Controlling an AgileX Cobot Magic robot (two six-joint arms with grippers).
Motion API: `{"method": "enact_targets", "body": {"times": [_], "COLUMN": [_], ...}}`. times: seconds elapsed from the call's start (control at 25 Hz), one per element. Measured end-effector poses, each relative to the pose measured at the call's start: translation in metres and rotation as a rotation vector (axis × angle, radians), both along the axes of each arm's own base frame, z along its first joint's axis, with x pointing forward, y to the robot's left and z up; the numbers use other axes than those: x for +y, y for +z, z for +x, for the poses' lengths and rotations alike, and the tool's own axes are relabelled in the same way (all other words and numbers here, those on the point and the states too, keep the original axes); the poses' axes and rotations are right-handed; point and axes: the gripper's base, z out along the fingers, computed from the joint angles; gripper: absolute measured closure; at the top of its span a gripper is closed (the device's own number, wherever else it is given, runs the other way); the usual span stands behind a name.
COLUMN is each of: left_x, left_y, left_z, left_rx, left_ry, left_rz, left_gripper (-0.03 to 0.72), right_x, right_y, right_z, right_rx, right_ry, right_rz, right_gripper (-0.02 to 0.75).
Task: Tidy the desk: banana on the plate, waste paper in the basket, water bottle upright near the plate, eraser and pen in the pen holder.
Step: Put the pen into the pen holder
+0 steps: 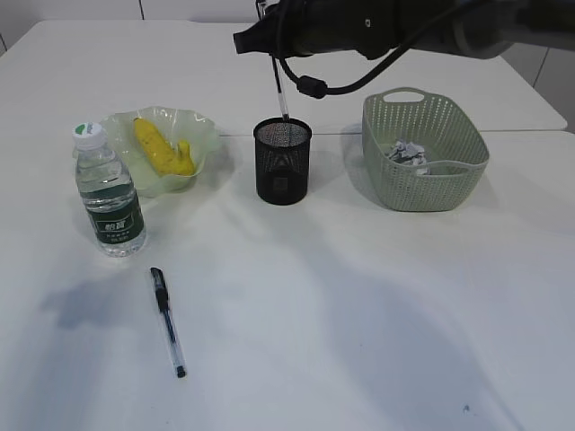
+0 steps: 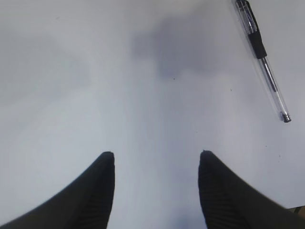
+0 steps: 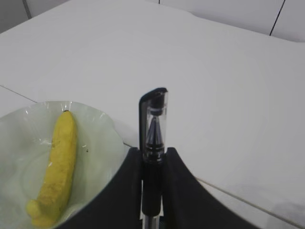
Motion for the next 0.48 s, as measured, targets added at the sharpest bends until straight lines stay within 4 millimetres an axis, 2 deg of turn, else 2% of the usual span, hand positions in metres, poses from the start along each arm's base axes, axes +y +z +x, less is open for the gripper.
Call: {"method": "enact_targets", "body": {"times": [0.08, 0.32, 0.48], "left_x": [0.0, 0.0, 0.0], "left_y": [0.0, 0.0, 0.0], "left_z": [0.0, 0.0, 0.0], "left_rx": [0.0, 0.0, 0.0], "left_ry": [0.0, 0.0, 0.001], "left_rz": [-0.001, -0.001, -0.002], "left_gripper": [0.293, 0.293, 0.293], "right_x": [0.0, 0.003, 0.005], "right_y": [-0.006, -0.042, -0.051], "right_z": [0.004, 0.015, 0.019], "right_rx": [-0.012, 0.006, -0.007], "right_ry": [0.002, 0.007, 0.014], "right_rz": [0.006, -0.001, 0.007], "right_gripper": [0.675, 0.675, 0.675]}}
